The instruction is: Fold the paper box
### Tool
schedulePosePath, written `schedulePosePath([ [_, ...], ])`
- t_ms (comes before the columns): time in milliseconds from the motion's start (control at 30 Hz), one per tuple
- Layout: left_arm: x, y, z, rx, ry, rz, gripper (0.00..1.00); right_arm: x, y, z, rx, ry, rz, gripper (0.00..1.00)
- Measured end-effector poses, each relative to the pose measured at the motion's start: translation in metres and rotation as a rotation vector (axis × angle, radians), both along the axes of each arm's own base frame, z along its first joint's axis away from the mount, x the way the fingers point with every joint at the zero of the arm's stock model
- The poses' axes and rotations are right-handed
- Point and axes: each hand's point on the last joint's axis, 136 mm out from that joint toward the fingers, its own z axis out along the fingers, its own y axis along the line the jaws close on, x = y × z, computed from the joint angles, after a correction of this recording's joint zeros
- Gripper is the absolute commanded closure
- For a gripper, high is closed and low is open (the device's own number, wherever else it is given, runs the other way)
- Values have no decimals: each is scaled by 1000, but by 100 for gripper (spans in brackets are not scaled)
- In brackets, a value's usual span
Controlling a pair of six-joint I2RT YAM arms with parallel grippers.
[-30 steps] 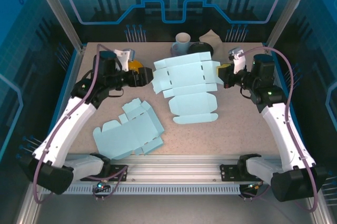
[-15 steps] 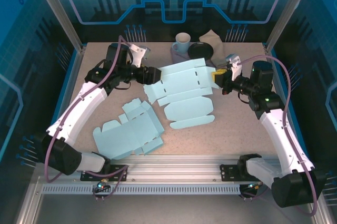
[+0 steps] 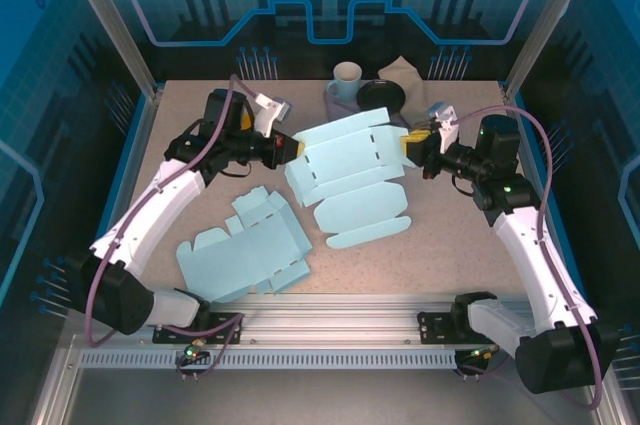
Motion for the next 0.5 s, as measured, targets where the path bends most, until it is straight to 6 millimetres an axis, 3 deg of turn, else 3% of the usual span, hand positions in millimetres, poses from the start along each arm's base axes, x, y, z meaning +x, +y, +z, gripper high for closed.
schedulePosePath([
  [133,-7,1,7,10,-28,-6,100,-3,3,7,-70,-58,44,53],
  [267,-13,3,6,59,-50,-13,100,-4,19,42,-187,-201,144,49],
  [400,-22,-1,3,145,-76,-42,100,-20,60,72,-353,-430,338,46],
  [500,-30,-8,-1,215,-108,-71,100,-34,95,65,-475,-551,504,48],
])
